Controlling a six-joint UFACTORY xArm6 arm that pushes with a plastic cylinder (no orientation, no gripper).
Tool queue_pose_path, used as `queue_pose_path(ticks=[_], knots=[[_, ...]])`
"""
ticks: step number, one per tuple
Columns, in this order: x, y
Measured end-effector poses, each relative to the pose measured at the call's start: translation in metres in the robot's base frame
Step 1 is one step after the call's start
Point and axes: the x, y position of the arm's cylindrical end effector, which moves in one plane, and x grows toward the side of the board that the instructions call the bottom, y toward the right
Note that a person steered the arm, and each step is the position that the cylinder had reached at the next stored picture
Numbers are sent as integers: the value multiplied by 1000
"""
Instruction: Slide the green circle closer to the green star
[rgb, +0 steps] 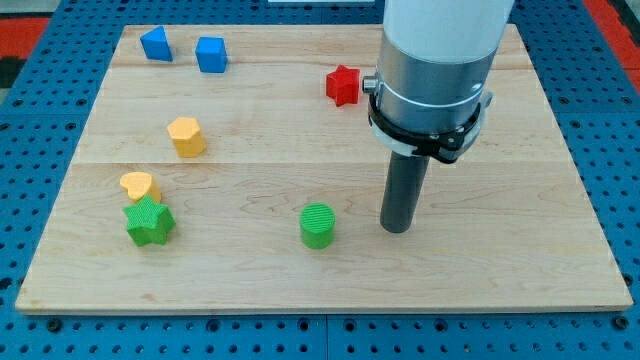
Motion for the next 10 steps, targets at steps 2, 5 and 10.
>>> queue_pose_path(ticks=[2, 5, 10], knots=[[6, -28], [-10, -42], [-5, -179]])
